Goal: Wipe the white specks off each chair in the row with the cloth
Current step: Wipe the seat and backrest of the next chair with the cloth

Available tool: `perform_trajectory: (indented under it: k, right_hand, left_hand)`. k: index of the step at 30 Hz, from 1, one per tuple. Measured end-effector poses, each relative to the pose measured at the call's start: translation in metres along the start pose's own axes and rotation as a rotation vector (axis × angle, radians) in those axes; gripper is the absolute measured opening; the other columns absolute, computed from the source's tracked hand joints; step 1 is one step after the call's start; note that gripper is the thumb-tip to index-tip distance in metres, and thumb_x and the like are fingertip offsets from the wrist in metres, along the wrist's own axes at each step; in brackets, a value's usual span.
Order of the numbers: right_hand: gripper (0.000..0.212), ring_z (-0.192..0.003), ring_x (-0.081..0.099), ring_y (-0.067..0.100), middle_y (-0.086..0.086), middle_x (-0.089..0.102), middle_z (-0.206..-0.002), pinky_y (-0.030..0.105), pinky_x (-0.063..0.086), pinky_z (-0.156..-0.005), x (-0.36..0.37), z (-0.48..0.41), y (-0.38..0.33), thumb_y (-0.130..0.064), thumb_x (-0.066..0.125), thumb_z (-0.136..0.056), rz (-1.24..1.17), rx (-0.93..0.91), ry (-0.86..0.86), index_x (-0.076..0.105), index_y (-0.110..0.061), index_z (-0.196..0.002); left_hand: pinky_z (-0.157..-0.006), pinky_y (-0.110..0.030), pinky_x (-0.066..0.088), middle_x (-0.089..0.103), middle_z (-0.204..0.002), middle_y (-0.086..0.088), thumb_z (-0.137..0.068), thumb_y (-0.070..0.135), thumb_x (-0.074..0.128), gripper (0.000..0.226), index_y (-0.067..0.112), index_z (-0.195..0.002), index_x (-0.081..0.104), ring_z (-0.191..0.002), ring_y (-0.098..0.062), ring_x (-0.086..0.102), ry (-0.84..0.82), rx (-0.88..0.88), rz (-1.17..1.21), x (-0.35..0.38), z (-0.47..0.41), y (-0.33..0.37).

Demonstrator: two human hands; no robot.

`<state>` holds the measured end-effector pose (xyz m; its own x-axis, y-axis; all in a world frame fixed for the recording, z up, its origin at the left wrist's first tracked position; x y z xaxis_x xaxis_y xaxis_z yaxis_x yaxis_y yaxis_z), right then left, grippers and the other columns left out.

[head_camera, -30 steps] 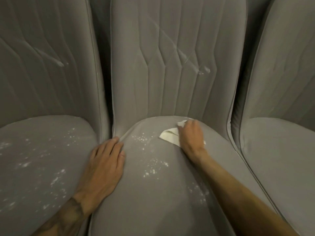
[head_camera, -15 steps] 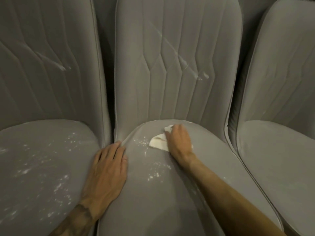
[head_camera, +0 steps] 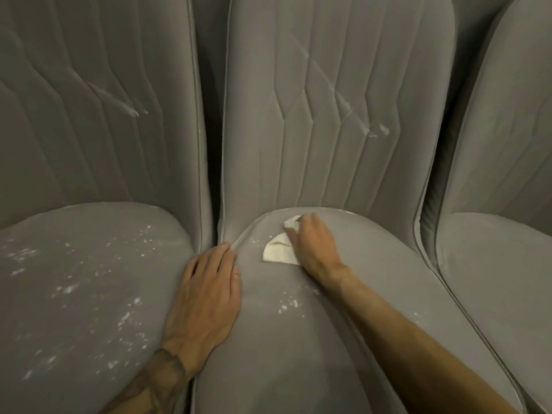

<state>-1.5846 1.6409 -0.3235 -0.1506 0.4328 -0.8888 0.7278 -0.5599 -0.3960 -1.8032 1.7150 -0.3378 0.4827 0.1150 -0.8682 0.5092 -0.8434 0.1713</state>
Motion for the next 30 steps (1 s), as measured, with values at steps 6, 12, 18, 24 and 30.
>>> perform_trajectory:
  k: [6,12,18,24,30]
  right_hand:
    - [0.034,-0.102,0.054,0.034,0.015,0.057,-0.107,0.037,0.037,-0.091,-0.014,0.007,0.021,-0.039,0.052,-0.101,0.01,-0.18,-0.078,0.057,-0.006,-0.106]
    - [0.035,-0.108,0.053,0.042,0.027,0.059,-0.112,0.045,0.035,-0.097,0.003,-0.012,0.001,-0.03,0.05,-0.103,0.008,0.006,0.005,0.058,0.003,-0.109]
    - [0.034,-0.099,0.052,0.03,0.014,0.056,-0.106,0.033,0.035,-0.089,0.01,0.018,-0.036,-0.04,0.052,-0.1,-0.027,-0.379,-0.187,0.056,-0.007,-0.106]
    - [0.037,-0.111,0.052,0.039,0.022,0.056,-0.117,0.041,0.035,-0.097,0.012,-0.025,-0.01,-0.034,0.048,-0.103,0.035,-0.138,-0.074,0.055,0.0,-0.116]
    - [0.031,-0.092,0.05,0.027,0.012,0.053,-0.103,0.03,0.034,-0.082,0.022,0.033,-0.06,-0.039,0.05,-0.101,-0.05,-0.483,-0.25,0.053,-0.008,-0.102]
  left_hand:
    - [-0.111,-0.045,0.04,0.059,-0.142,-0.012,-0.105,0.027,0.033,0.045,0.008,-0.133,0.062,-0.125,-0.029,0.058,0.003,0.014,-0.013,0.0,0.0,0.001]
    - [-0.111,-0.04,0.035,0.061,-0.14,-0.01,-0.105,0.027,0.035,0.042,0.01,-0.132,0.063,-0.124,-0.026,0.058,-0.01,0.005,-0.021,-0.001,-0.002,0.001]
    - [-0.11,-0.037,0.033,0.062,-0.139,-0.011,-0.106,0.029,0.03,0.046,0.008,-0.133,0.061,-0.123,-0.027,0.06,-0.012,-0.002,0.005,0.0,-0.001,0.001]
    - [-0.112,-0.041,0.036,0.06,-0.143,-0.013,-0.106,0.028,0.032,0.046,0.008,-0.137,0.06,-0.127,-0.027,0.059,-0.004,0.001,-0.015,0.0,-0.002,0.002]
    - [-0.111,-0.041,0.038,0.061,-0.141,-0.01,-0.107,0.033,0.027,0.05,0.009,-0.137,0.059,-0.126,-0.026,0.059,-0.024,-0.03,0.051,0.003,-0.003,-0.002]
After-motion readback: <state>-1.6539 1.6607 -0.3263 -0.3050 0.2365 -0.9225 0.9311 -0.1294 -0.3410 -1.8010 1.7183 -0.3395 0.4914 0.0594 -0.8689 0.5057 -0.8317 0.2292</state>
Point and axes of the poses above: each hand's wrist, its own z-axis away from the middle knuckle, its own x-axis out of the palm, y = z × x, the point moved 5 cm from there along -z, towards the middle knuckle
